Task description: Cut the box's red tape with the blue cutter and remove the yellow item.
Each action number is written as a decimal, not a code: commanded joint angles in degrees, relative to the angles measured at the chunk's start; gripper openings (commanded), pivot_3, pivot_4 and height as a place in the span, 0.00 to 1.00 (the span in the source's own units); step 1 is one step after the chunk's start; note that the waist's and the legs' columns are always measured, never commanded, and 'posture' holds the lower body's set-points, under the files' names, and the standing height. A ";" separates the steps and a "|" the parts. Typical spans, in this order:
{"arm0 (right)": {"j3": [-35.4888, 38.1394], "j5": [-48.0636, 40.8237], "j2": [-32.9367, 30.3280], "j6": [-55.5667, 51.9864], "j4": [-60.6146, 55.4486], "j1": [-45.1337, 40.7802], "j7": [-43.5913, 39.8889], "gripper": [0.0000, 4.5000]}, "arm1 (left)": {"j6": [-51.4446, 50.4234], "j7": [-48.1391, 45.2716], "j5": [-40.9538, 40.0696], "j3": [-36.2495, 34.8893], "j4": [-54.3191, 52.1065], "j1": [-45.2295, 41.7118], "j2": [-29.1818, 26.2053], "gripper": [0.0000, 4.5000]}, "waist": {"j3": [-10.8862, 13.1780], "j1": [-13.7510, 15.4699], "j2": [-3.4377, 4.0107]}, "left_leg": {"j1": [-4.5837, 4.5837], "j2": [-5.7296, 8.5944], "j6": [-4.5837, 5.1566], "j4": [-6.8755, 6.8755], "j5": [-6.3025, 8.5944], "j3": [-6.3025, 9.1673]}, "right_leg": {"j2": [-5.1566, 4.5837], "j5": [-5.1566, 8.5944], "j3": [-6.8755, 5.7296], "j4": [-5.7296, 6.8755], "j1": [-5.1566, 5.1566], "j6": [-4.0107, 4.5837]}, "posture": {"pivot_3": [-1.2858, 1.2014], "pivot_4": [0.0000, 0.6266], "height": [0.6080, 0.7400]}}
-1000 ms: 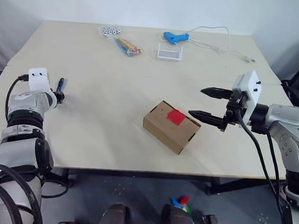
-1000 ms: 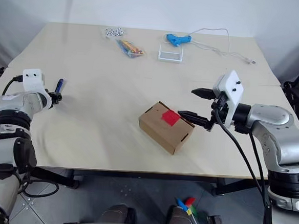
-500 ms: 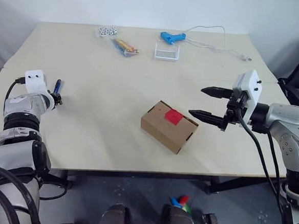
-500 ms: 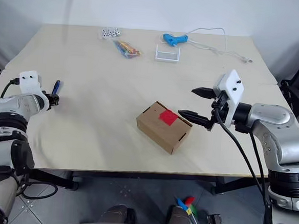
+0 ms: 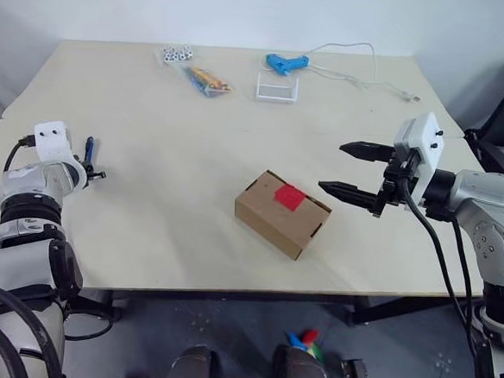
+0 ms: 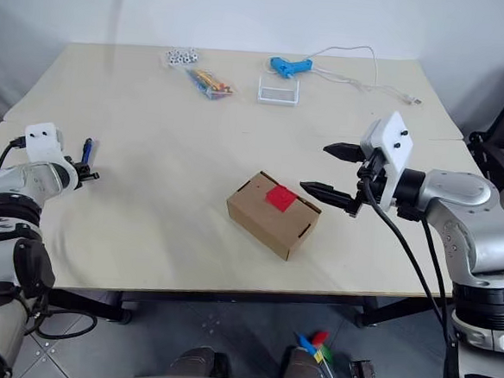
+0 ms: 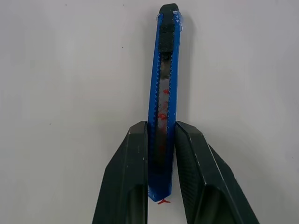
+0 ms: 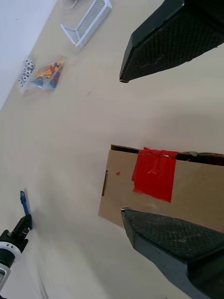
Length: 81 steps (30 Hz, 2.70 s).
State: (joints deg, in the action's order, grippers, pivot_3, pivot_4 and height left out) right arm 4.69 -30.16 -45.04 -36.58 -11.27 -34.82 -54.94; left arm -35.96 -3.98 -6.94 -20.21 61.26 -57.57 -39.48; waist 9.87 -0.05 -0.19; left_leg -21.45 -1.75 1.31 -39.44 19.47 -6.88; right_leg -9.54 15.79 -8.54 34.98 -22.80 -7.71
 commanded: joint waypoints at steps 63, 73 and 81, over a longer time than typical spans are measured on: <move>-43.29 29.01 11.96 15.31 -11.34 -3.82 -2.34 0.01 | 45.09 -58.23 1.75 20.55 -71.05 53.63 -10.77 0.18 | 0.16 -0.75 0.03 | -0.78 -0.08 0.02 0.23 0.12 -0.65 | 0.05 0.01 -0.10 -0.22 -0.94 0.04 | 0.52 0.24 1.00; -44.93 36.75 12.91 24.45 -3.69 -2.21 -4.16 0.01 | 44.00 -57.07 2.16 20.74 -71.85 54.30 -11.32 0.18 | 0.16 -1.02 0.03 | -0.71 -0.08 0.01 0.23 0.11 -0.66 | 0.06 0.01 -0.09 -0.20 -0.91 0.04 | 0.52 0.24 1.00; -44.79 39.58 15.42 27.94 -0.02 -1.18 -3.91 0.01 | 43.44 -57.06 2.04 20.69 -72.67 54.95 -11.99 0.18 | 0.16 -1.37 0.03 | -0.63 -0.08 0.00 0.23 0.10 -0.65 | 0.06 0.01 -0.09 -0.17 -0.83 0.04 | 0.52 0.24 1.00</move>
State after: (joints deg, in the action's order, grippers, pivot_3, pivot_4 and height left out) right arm -39.73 8.09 -30.13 -8.99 -12.51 -37.06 -58.56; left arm 7.67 -60.97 -5.29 0.30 -10.31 -3.52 -50.72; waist 10.03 -1.42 -0.16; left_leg -22.07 -1.83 1.30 -39.21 19.57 -7.52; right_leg -9.48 15.81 -8.63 34.83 -23.62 -7.66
